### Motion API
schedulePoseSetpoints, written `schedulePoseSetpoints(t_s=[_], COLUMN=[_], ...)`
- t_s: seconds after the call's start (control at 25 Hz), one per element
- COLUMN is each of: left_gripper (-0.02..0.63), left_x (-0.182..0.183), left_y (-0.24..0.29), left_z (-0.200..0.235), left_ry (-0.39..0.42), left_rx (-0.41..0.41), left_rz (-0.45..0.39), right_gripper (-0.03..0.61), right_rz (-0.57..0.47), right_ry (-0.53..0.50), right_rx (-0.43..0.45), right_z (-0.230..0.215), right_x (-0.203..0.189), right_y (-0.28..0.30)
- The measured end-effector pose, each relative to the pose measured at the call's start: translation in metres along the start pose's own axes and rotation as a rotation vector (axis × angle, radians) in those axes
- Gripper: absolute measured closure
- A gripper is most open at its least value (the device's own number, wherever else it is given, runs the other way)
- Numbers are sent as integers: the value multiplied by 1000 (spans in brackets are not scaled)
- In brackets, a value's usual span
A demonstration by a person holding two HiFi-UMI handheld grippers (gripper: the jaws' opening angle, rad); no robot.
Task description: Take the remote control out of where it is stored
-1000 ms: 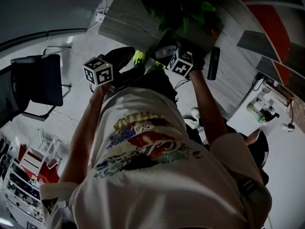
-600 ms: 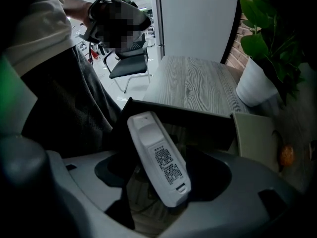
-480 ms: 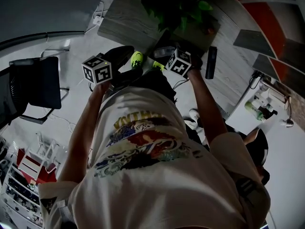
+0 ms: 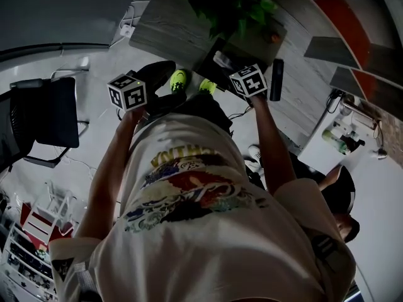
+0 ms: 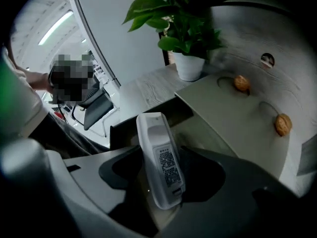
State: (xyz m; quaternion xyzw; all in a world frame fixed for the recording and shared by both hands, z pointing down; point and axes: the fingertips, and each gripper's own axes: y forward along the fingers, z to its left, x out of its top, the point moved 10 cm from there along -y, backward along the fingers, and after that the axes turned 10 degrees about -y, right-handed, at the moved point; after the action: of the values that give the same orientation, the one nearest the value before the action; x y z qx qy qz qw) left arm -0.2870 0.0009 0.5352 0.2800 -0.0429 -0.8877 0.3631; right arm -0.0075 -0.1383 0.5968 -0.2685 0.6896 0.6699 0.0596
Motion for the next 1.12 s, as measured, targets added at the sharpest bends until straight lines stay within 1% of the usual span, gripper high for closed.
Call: schedulePoseSetpoints(t_s=[0.08, 0.24, 0.56, 0.76, 0.96, 1.12], left_gripper=[609, 609, 609, 609, 609, 609], left_x=[-2, -3, 0, 3, 1, 1], left_y=[-2, -4, 6, 23, 43, 57], left_z=[1, -1, -12, -20, -37, -46], left_ry=[0, 12, 54, 103, 214, 254], left_rx=[-5, -20, -81, -135, -180, -197], left_rz=[-1, 8, 37, 91, 177, 211], right_gripper=[330, 330, 330, 331, 331, 332], right_rz=[-16, -38, -107, -161, -194, -220], right_ry=[23, 31, 89, 140, 159, 180], right_rx=[-13, -30, -60, -80, -103, -122], right_z=[3, 13, 34, 45, 51, 50], right_x=[0, 6, 22, 29, 31, 29], right_y=[-5, -15, -35, -49, -61, -70])
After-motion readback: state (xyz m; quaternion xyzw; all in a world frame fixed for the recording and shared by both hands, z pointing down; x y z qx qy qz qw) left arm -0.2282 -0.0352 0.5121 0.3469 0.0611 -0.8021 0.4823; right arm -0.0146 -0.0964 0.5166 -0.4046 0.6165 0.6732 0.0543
